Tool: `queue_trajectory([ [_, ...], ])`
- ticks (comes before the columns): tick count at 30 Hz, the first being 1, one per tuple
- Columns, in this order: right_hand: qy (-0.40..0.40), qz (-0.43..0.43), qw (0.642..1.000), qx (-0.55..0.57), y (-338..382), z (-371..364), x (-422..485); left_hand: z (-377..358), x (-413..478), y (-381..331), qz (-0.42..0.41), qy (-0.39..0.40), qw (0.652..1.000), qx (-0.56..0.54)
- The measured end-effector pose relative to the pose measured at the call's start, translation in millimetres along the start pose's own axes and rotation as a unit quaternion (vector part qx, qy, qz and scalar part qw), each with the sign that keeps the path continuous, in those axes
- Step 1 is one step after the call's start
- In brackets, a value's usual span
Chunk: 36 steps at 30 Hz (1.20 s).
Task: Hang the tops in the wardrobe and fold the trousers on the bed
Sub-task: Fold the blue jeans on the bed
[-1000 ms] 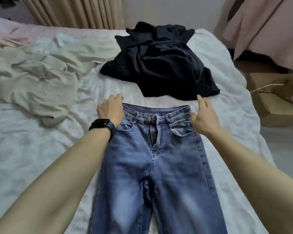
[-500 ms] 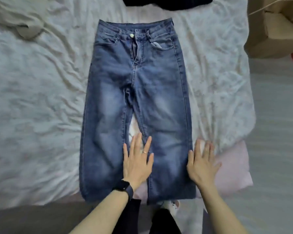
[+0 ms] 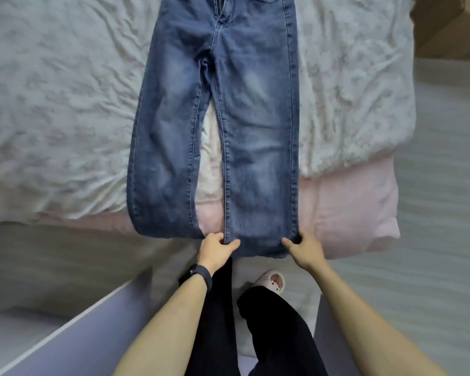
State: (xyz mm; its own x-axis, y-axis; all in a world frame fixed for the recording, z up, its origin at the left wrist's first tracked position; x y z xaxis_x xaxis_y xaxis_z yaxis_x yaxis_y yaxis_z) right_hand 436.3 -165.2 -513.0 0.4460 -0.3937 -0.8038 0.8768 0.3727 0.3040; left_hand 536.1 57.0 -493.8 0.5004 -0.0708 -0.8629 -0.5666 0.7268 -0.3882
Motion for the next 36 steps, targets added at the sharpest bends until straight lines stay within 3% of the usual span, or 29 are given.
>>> queue_trajectory([
  [2, -0.035, -0.005, 0.999, 0.008, -12, -4, -8, 1, -9, 11, 0.001, 0.002, 1.000, 0.007],
  [5, -0.077, -0.021, 0.996, -0.031, -30, -11, -24, 2, -26, 31, 0.004, -0.057, 0.995, 0.086],
  [9, 0.017, -0.049, 0.995, -0.088, -41, -11, -37, -9, -49, 29, -0.030, -0.081, 0.991, 0.105],
  [12, 0.021, -0.026, 0.997, -0.075, -35, -6, -45, -21, -61, 23, -0.051, -0.059, 0.991, 0.111],
  [22, -0.143, 0.100, 0.982, 0.078, 97, 82, 3, -57, -32, -79, -0.192, -0.167, 0.965, 0.069],
  [25, -0.173, 0.125, 0.974, 0.081, 132, 111, 32, -77, -15, -102, -0.147, -0.164, 0.968, 0.124],
  [29, -0.127, 0.080, 0.987, 0.053, 152, 131, 74, -117, 2, -115, -0.071, -0.153, 0.976, 0.136],
  [36, -0.097, 0.085, 0.990, 0.064, 148, 139, 117, -158, 19, -110, -0.072, -0.234, 0.955, 0.167],
])
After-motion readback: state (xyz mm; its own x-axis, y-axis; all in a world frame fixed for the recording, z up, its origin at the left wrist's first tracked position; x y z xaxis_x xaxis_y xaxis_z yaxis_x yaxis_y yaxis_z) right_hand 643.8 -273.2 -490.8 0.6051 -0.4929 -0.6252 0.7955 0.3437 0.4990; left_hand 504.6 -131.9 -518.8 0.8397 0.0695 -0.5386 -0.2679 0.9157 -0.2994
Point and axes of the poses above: each hand's wrist, its own x-axis towards the middle knuckle, its own z-axis out of the back of the hand, y = z × x, the point moved 1 cm from there along x, towards the middle knuckle, and after that the axes turned 7 degrees about -x, right-handed, at the moved point
